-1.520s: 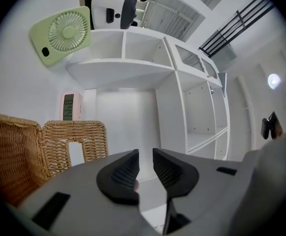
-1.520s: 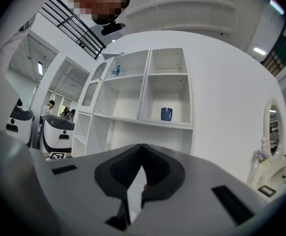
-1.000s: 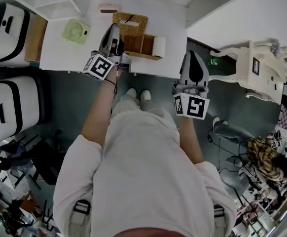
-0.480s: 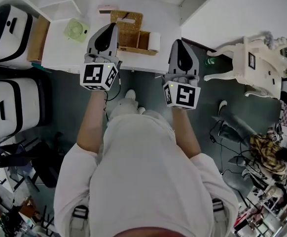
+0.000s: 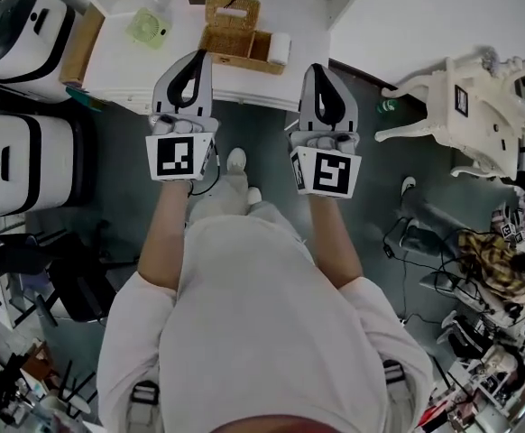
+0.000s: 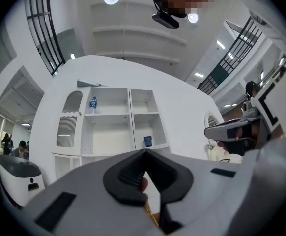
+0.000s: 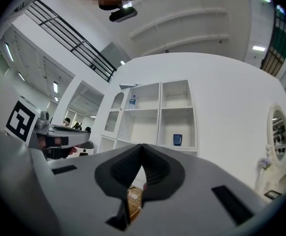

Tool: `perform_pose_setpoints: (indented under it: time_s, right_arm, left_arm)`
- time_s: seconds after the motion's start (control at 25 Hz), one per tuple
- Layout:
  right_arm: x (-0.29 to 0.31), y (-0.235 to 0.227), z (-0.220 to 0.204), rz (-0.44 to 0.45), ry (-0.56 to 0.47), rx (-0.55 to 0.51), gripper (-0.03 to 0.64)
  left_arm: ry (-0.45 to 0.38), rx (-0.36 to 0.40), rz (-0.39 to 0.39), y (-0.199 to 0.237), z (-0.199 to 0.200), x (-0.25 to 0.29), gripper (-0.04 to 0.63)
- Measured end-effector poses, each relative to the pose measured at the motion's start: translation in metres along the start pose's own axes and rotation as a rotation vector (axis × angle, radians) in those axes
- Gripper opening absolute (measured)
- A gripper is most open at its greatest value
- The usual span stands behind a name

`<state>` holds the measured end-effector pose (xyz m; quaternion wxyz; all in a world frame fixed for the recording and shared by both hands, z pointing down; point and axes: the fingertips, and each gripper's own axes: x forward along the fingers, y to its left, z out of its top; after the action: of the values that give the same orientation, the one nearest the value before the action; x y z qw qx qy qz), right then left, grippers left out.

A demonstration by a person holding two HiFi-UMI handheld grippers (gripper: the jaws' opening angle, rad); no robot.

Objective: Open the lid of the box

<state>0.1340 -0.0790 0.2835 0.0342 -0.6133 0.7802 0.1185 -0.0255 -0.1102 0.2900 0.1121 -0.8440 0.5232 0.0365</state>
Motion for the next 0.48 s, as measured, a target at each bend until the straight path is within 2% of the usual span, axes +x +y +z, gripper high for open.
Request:
perform_pose_setpoints:
  time_s: [0.24,0.48]
  right_arm:
    - [-0.044,0.014,0.014,-0.002,-0.001,-0.020,-0.003]
    - [-0.068,0.021,0.022,-0.032,0.011,-0.056,-0.003]
  left_arm:
    - [0.007,0.018,0.013,-0.018,0.014,-0.046,-0.011]
    - [-0.007,-0.028,0.002,-0.017,0.009,-0.063,-0.011]
